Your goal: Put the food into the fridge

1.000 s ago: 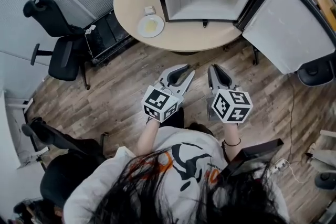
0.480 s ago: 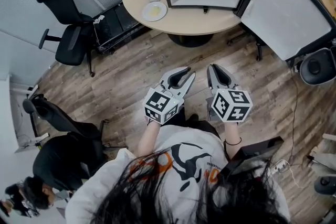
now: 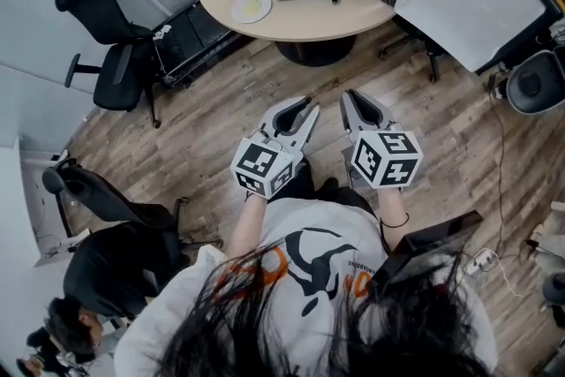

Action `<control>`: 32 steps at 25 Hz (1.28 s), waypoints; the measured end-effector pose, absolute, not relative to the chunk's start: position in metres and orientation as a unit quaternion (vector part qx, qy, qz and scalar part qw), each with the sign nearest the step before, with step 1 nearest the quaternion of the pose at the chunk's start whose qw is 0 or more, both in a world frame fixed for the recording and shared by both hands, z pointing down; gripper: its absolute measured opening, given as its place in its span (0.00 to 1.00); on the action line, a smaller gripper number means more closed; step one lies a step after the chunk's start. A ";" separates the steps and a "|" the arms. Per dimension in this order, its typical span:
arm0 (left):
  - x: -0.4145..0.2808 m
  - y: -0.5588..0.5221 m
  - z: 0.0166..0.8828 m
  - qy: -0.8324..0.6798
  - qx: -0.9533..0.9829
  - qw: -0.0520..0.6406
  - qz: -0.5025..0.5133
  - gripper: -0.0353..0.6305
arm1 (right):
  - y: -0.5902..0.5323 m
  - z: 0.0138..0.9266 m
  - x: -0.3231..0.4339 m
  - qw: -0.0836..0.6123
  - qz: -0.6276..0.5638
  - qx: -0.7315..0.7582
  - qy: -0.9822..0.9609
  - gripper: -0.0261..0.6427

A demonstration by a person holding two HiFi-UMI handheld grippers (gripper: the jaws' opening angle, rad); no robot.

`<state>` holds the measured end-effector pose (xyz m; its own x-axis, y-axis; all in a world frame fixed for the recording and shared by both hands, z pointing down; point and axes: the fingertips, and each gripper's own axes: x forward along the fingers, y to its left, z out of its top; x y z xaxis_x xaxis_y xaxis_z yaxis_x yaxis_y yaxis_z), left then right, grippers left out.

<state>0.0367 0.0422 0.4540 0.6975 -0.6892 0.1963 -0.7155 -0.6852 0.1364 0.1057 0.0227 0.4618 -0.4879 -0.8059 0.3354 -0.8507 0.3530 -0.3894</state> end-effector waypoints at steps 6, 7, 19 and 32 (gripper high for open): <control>0.040 0.044 0.451 -0.381 0.918 0.095 0.064 0.17 | 0.025 0.460 0.113 0.049 0.251 0.512 -0.820 0.11; 0.040 0.044 0.451 -0.381 0.918 0.094 0.064 0.17 | 0.026 0.461 0.114 0.051 0.251 0.513 -0.819 0.11; 0.036 0.039 0.447 -0.381 0.918 0.088 0.064 0.17 | 0.020 0.463 0.110 0.066 0.247 0.513 -0.819 0.10; 0.028 0.020 0.448 -0.387 0.916 0.088 0.062 0.17 | 0.002 0.470 0.102 0.079 0.247 0.509 -0.821 0.10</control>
<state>0.0280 0.0203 0.4477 0.6922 -0.6983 0.1823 -0.7202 -0.6844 0.1135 0.1024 0.0015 0.4703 -0.4692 -0.7967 0.3810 -0.8745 0.3591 -0.3261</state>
